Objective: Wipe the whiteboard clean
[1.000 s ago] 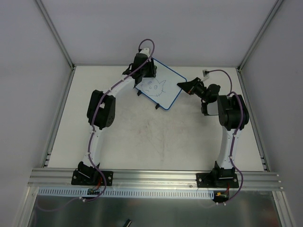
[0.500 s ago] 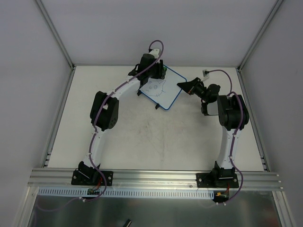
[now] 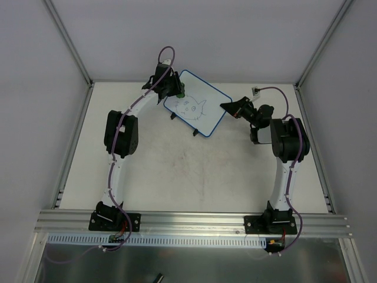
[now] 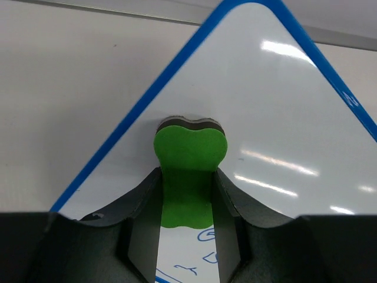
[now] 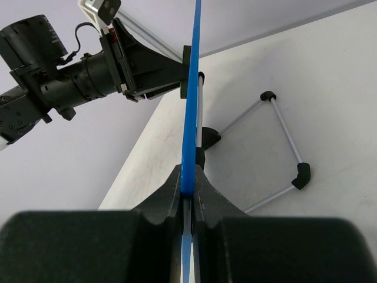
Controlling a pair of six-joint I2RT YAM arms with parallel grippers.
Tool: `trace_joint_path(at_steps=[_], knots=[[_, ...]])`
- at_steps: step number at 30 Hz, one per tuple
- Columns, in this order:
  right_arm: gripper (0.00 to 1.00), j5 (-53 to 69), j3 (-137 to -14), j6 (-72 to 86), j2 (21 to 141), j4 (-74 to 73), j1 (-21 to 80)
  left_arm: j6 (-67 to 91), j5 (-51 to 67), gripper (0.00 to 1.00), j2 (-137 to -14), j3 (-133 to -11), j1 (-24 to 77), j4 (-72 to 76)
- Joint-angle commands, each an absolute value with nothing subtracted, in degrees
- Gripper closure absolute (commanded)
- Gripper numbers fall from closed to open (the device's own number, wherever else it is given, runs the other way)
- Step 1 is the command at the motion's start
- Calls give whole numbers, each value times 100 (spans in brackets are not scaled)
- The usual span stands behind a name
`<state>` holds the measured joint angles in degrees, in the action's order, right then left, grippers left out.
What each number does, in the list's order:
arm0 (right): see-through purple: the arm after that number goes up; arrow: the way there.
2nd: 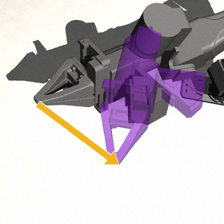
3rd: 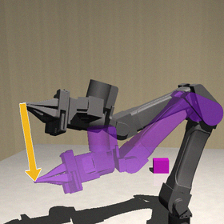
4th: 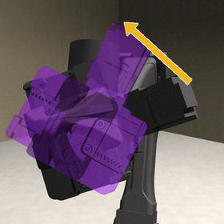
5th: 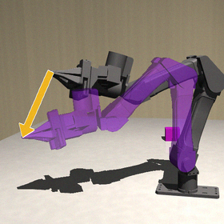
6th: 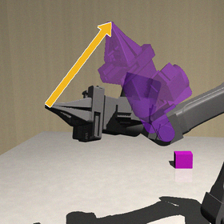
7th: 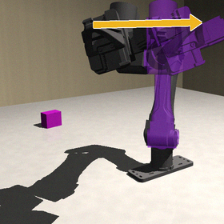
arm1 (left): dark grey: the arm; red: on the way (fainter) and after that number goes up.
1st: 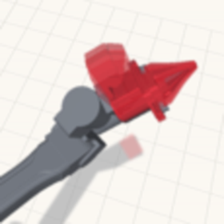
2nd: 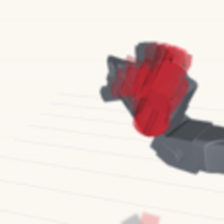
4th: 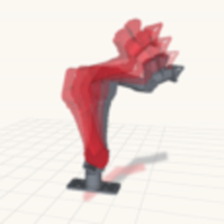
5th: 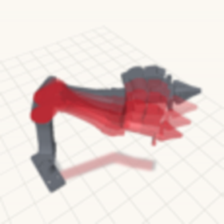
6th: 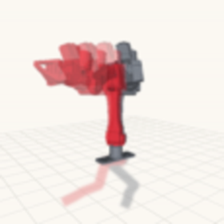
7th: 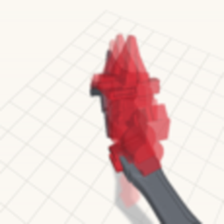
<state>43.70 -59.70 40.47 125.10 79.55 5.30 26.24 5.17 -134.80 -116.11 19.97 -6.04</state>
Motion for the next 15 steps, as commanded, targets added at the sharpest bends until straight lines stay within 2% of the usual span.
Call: trace_joint_path(at_steps=[1,10,15], knots=[[100,5388,-5871,3735,12463,8771,993,2926,369,100,-13658,-11646,1934,-1213],[100,5388,-5888,3744,12498,8771,993,2883,711,100,-13763,-11830,1995,-1239],[100,5388,-5906,3770,12524,8771,1002,2260,563,100,-13887,-12321,2477,-1230]])
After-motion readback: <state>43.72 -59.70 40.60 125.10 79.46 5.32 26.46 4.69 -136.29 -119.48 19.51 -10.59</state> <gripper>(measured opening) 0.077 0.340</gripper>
